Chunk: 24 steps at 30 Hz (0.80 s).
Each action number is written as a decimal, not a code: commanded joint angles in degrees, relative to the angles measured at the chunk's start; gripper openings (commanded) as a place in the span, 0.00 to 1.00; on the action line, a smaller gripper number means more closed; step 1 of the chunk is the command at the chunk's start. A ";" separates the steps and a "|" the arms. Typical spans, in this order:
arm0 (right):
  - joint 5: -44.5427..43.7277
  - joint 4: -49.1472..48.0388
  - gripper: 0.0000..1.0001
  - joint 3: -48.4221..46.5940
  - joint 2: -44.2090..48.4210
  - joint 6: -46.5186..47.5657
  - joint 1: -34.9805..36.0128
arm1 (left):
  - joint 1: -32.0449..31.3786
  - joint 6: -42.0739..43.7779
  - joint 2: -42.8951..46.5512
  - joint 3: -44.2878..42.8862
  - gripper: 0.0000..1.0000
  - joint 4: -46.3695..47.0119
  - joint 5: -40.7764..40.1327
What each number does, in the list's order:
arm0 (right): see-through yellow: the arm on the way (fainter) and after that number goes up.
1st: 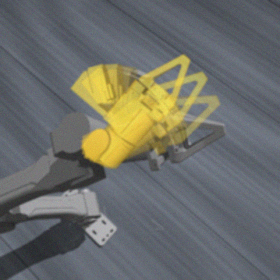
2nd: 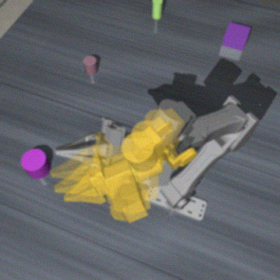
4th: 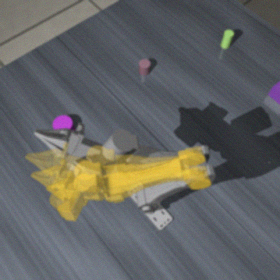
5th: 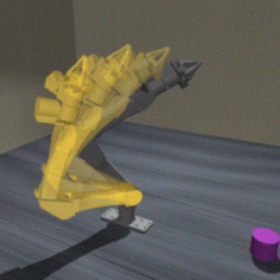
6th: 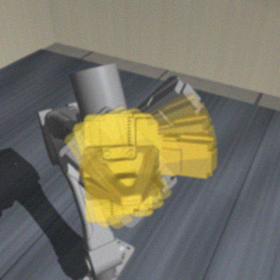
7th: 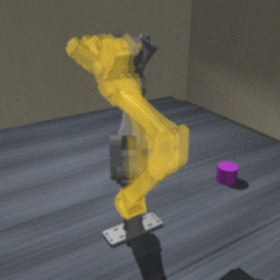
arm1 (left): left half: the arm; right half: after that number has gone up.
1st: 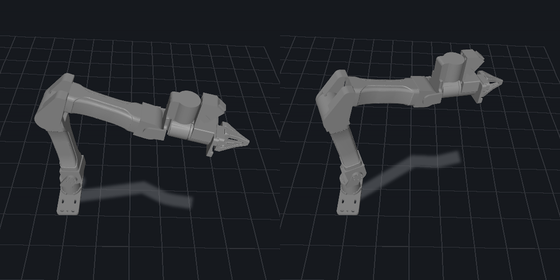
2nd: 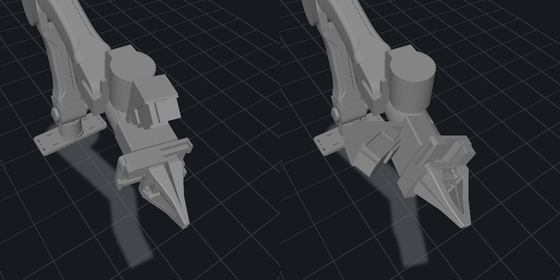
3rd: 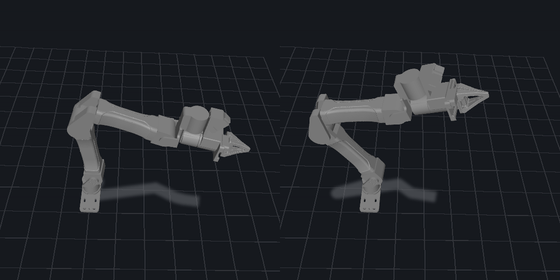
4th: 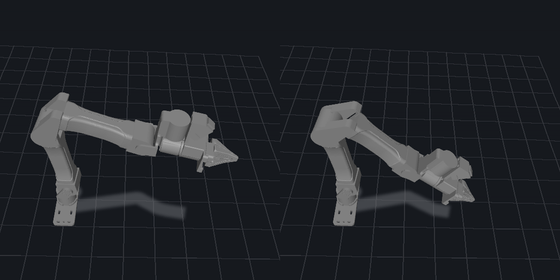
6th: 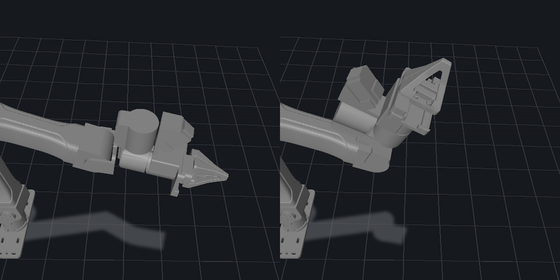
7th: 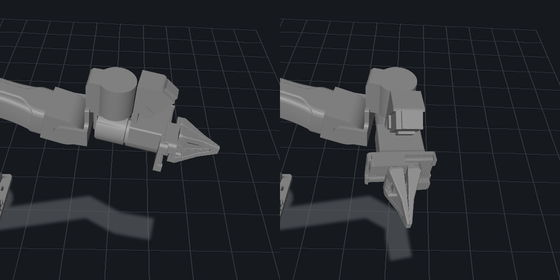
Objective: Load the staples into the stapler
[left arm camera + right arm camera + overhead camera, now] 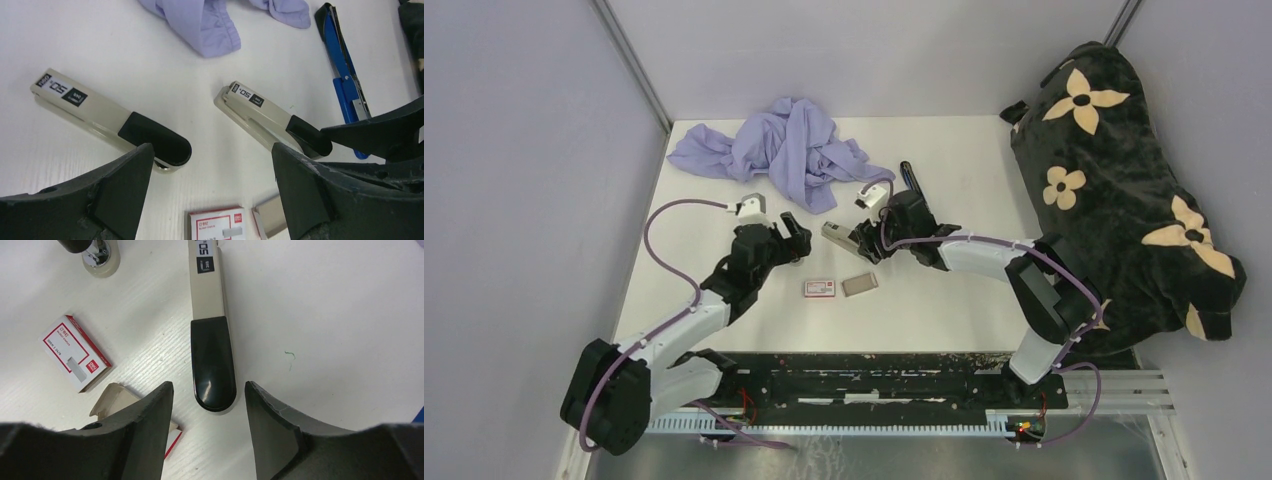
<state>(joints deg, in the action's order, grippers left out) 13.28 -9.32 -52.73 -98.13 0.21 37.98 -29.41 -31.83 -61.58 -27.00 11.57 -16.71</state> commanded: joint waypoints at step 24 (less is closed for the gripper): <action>0.84 11.63 0.08 -9.00 -10.22 6.14 1.05 | 6.12 -11.22 -0.41 -3.95 0.95 -5.34 18.03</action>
<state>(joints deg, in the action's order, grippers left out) 14.81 -1.96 -61.06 -104.84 5.45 38.52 -23.66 -40.71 -62.00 -27.88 4.58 0.16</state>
